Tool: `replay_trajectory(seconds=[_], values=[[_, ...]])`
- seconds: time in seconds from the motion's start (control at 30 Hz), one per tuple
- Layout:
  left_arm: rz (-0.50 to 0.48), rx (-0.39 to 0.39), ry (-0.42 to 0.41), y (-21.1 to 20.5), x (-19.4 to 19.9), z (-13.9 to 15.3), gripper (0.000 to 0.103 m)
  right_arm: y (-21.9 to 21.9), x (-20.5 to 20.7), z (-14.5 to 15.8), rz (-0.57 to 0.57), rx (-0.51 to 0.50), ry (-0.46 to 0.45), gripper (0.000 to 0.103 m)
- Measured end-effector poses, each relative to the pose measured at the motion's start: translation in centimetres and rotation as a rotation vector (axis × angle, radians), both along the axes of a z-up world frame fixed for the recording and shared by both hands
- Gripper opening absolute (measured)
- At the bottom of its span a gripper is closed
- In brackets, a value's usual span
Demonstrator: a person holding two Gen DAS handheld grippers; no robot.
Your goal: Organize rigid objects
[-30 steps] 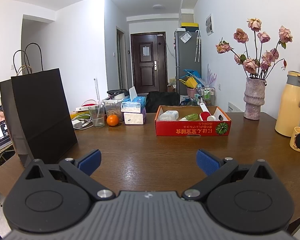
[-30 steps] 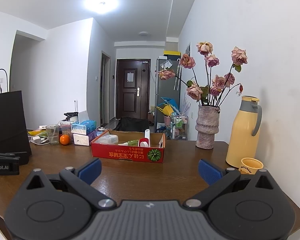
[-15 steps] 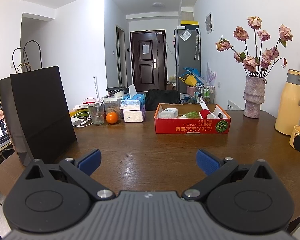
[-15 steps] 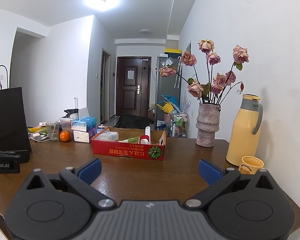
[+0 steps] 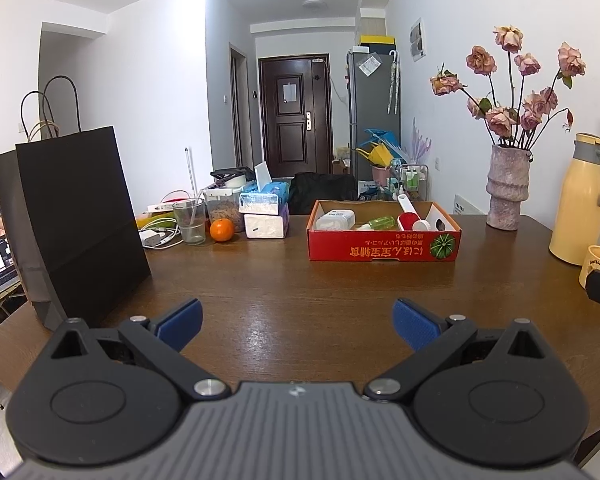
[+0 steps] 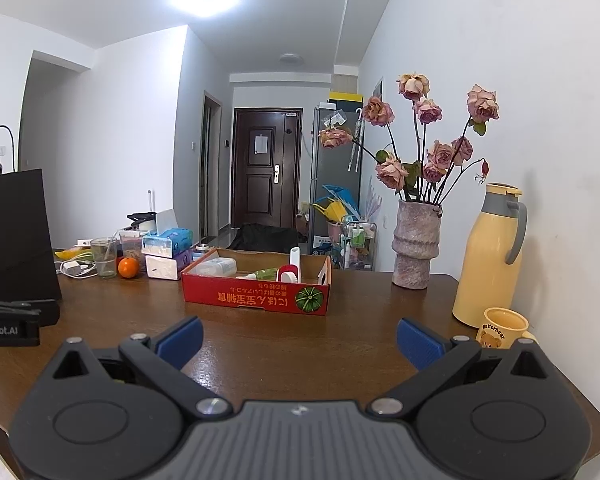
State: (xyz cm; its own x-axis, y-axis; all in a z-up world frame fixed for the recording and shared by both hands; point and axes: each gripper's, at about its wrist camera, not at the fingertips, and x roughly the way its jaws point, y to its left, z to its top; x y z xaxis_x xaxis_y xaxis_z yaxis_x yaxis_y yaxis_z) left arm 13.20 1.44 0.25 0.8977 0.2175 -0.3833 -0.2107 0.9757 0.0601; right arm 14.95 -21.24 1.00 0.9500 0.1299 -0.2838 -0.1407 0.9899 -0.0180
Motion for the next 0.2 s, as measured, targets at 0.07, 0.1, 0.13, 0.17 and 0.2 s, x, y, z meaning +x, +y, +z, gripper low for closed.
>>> replay_trajectory(seconds=[0.07,0.1,0.13,0.17,0.2], values=[[-0.004,-0.004,0.003,-0.02,0.1,-0.06,0.103,-0.01,0.18,-0.03,-0.001,-0.001,0.005,0.103],[-0.004,-0.004,0.003,-0.01,0.11,-0.08,0.103,0.0,0.22,-0.05,0.0,-0.002,0.006,0.103],[-0.005,-0.005,0.003,-0.01,0.13,-0.06,0.103,0.07,0.12,-0.12,0.001,-0.003,0.007,0.103],[-0.005,-0.005,0.004,-0.03,0.19,-0.1,0.103,0.07,0.16,-0.14,0.001,-0.003,0.008,0.103],[-0.007,-0.003,0.006,-0.06,0.27,-0.09,0.103,0.08,0.23,-0.14,0.001,-0.004,0.01,0.103]])
